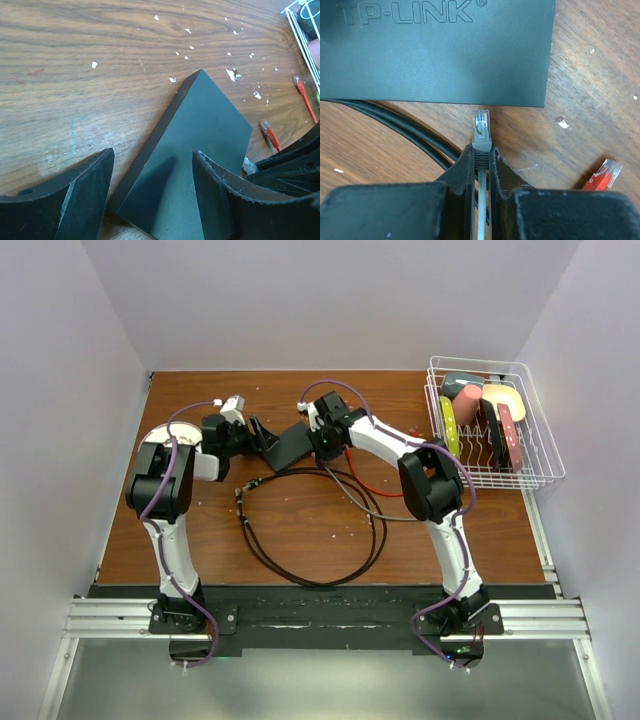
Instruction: Insert the plug into the switch port
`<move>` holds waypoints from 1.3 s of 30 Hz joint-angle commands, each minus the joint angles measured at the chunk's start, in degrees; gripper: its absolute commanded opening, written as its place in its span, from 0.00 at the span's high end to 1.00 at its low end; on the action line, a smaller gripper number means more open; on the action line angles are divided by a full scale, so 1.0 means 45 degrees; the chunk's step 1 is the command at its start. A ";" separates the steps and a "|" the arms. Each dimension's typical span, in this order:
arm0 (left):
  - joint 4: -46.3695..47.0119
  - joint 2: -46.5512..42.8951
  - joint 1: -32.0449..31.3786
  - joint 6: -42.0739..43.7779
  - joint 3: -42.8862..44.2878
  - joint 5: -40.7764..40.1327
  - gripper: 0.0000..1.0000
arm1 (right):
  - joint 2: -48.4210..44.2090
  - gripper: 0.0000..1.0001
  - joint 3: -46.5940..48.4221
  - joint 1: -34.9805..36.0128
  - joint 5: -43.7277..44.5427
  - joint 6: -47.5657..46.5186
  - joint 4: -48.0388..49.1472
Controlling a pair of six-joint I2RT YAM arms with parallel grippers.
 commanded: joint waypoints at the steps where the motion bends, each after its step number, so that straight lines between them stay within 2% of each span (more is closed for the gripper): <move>1: 0.0653 0.0243 0.0016 -0.0236 0.0362 0.0464 0.32 | 0.0429 1.00 0.0590 0.0062 -0.0426 -0.0216 -0.0260; 11: 0.0809 0.0127 0.0016 -0.0216 -0.0008 0.0562 0.33 | 0.1290 1.00 0.2466 0.0061 -0.0133 0.0116 -0.0417; 21: 0.0829 0.0185 0.0016 -0.0450 0.0245 0.0718 0.33 | 0.0489 1.00 0.0670 0.0472 0.0062 -0.1074 -0.0065; 29: 0.0751 0.0185 0.0016 -0.0412 0.0382 0.0758 0.33 | 0.1211 1.00 0.1586 0.1467 0.0843 -0.2148 -0.1118; 39: 0.0789 0.0361 0.0016 -0.0451 0.0538 0.0855 0.33 | 0.1173 1.00 0.1451 0.1566 0.1000 -0.2072 -0.1218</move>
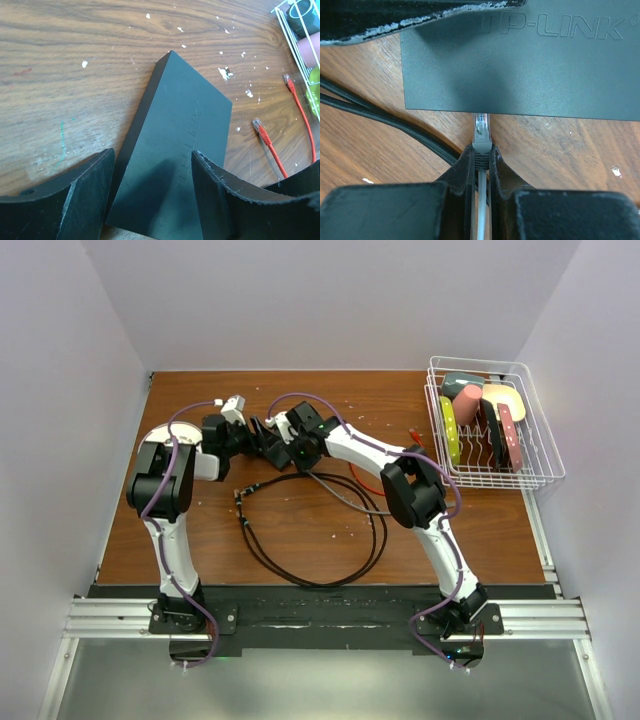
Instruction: Insert the plug into the switch port
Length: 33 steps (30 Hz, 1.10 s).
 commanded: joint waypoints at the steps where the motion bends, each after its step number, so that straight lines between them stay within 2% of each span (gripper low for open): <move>1: 0.0571 0.0225 0.0011 -0.0154 0.0499 0.0379 0.33 | 0.0289 1.00 -0.0026 -0.0023 0.0285 -0.0032 -0.0761; 33: 0.0513 0.1065 -0.0047 -0.0369 0.1144 0.0985 0.40 | 0.1070 1.00 0.1556 0.0446 0.0794 0.0301 -0.1171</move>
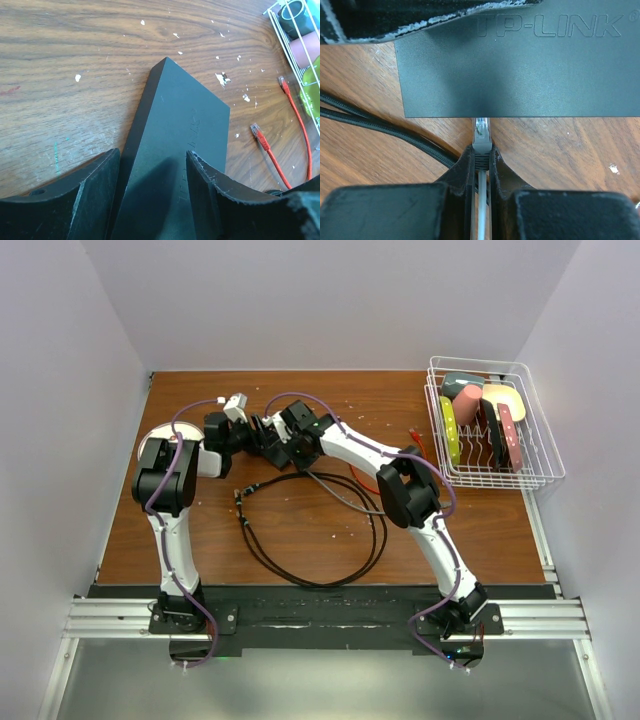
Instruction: Insert the plug into the switch port
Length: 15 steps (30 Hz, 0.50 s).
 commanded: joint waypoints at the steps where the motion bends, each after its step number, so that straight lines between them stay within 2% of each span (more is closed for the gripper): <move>1: 0.0177 0.0142 -0.0042 -0.0141 0.0338 0.0484 0.41 | 0.0458 1.00 0.0278 0.0189 0.0192 0.0043 -0.0082; 15: 0.0119 0.0259 -0.0160 0.0054 0.0415 0.0680 0.42 | 0.0011 1.00 0.0261 0.0228 0.0270 -0.0229 0.1010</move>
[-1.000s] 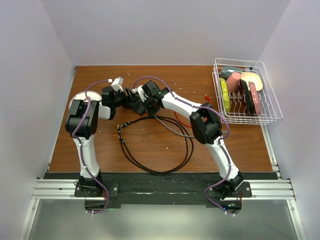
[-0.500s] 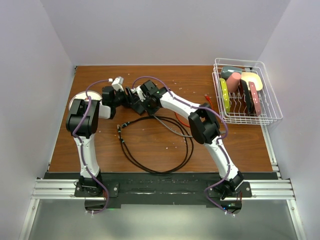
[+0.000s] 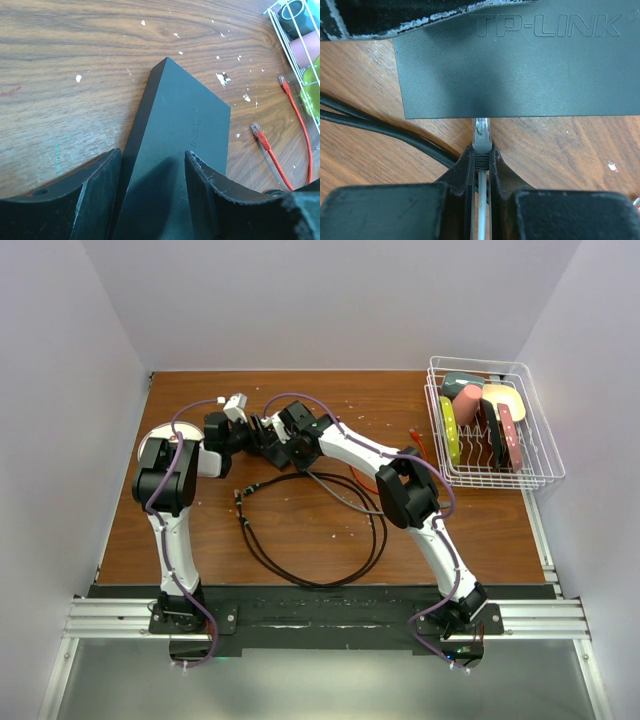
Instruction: Insert the plug into the switch port
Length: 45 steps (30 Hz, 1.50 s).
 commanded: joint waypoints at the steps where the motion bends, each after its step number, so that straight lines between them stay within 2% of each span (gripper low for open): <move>1: 0.0066 0.0205 -0.0160 0.0045 0.0387 0.0660 0.42 | -0.0122 1.00 0.0002 0.0126 -0.0022 -0.0239 0.1259; 8: 0.0046 0.0284 -0.0198 0.0064 0.0387 0.0699 0.43 | -0.0923 1.00 -0.0955 0.0165 -0.0041 -0.0278 0.2527; 19: -0.0228 0.0420 -0.0277 0.0435 0.0582 0.1031 0.44 | -0.0416 1.00 -0.0585 0.0223 0.0135 -0.0532 0.2314; 27: -0.0501 0.0343 -0.0355 0.0670 0.0309 0.1696 0.55 | -0.0532 1.00 -0.0604 0.0204 0.0233 -0.0533 0.2802; 36: -0.1379 0.0108 -0.0433 0.0923 0.0367 0.2300 0.61 | -0.1353 1.00 -0.2029 0.0204 0.0233 -0.0024 0.5282; 45: -0.1536 0.0205 -0.0433 0.0728 0.0445 0.3043 0.62 | -0.1977 1.00 -0.3162 0.0204 0.0330 -0.0024 0.7371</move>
